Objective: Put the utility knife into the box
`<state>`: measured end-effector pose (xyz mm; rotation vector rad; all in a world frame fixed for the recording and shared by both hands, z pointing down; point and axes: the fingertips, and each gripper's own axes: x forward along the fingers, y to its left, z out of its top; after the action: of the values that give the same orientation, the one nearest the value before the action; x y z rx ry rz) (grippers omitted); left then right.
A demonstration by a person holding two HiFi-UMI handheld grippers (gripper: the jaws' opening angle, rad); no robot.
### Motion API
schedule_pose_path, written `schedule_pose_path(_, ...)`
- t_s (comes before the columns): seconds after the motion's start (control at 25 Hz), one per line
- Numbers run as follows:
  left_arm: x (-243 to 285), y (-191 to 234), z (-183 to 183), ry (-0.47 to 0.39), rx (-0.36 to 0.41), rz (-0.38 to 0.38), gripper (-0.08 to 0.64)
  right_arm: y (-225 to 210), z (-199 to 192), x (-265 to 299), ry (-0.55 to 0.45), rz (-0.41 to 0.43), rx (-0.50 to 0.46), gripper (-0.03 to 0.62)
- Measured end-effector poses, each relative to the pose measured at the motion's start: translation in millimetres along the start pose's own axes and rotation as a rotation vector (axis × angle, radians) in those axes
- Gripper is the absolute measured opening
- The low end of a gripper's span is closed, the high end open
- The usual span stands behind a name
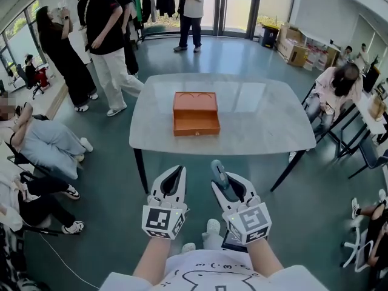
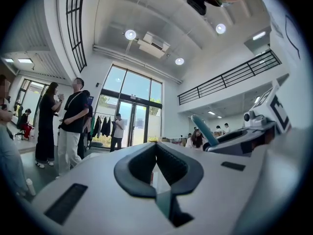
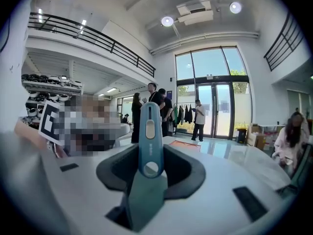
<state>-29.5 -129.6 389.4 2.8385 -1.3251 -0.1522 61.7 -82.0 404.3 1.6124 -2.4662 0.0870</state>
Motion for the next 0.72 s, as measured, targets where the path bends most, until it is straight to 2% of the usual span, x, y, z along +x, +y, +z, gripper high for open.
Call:
schedule_pose_path(0.52, 98, 15, -8, 0.019, 0.036, 0.120, 0.015, -95, 5, 64, 0.005, 0.121, 0.000, 0.146)
schedule_pose_path(0.72, 122, 19, -5, 0.019, 0.050, 0.151, 0.015, -118, 10, 82, 0.005, 0.160, -0.006, 0.146)
